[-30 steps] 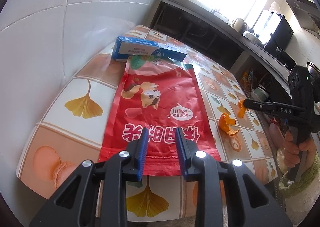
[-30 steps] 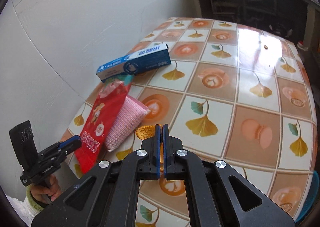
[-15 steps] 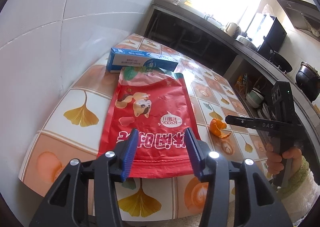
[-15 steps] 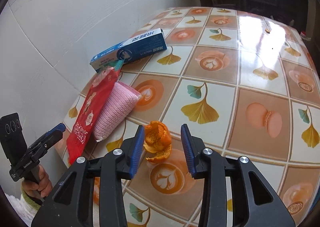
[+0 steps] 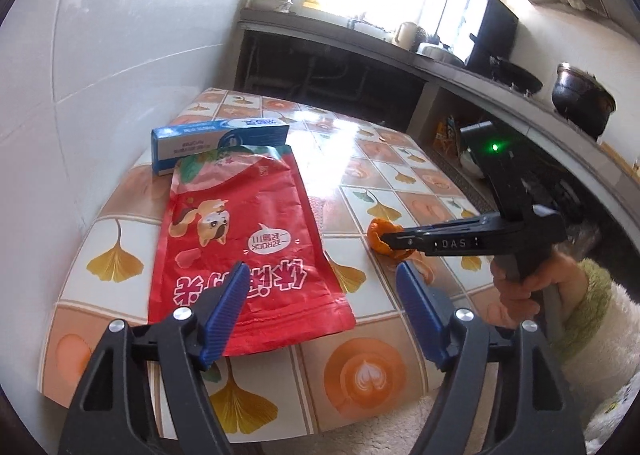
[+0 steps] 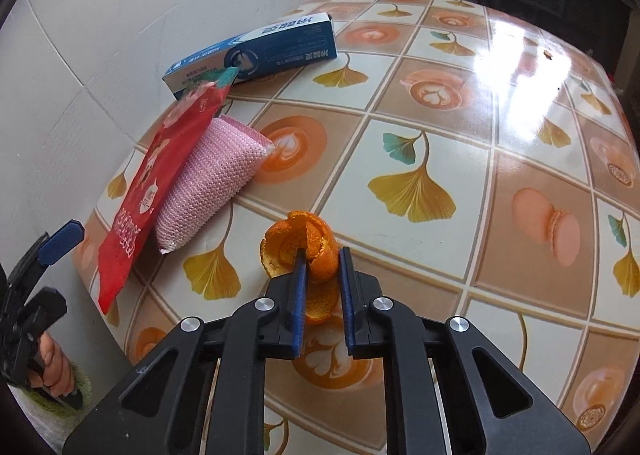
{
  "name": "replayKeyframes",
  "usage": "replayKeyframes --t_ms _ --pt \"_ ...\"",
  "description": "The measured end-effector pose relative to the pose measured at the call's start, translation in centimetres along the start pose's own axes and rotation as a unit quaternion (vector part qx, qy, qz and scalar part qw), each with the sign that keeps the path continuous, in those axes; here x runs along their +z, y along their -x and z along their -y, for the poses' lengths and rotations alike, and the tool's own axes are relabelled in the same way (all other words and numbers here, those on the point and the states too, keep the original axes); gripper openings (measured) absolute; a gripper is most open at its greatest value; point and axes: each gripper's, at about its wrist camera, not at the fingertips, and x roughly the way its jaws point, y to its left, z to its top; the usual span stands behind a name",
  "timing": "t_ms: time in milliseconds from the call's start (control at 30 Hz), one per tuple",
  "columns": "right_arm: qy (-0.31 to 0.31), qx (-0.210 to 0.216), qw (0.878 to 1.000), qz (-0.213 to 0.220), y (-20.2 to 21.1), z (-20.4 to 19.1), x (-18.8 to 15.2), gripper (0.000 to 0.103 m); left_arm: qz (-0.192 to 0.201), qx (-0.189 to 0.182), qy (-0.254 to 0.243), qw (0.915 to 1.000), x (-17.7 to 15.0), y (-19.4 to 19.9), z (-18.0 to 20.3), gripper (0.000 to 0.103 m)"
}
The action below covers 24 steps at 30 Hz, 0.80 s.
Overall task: Collect trash
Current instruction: 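Grasp the red snack bag edge with the left gripper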
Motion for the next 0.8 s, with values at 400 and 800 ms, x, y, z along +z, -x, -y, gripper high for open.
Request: replayKeyframes --t_ms 400,800 --pt "-0.045 -0.005 0.999 0.013 1.9 2.0 -2.1 0.004 -0.026 0.179 -0.189 0.9651 -2.5 -4.0 3.6 0.071" --pt "-0.128 -0.003 0.99 0.061 6.4 4.9 -5.9 0.003 -0.047 0.277 -0.251 0.9261 -2.9 -4.0 3.9 0.007"
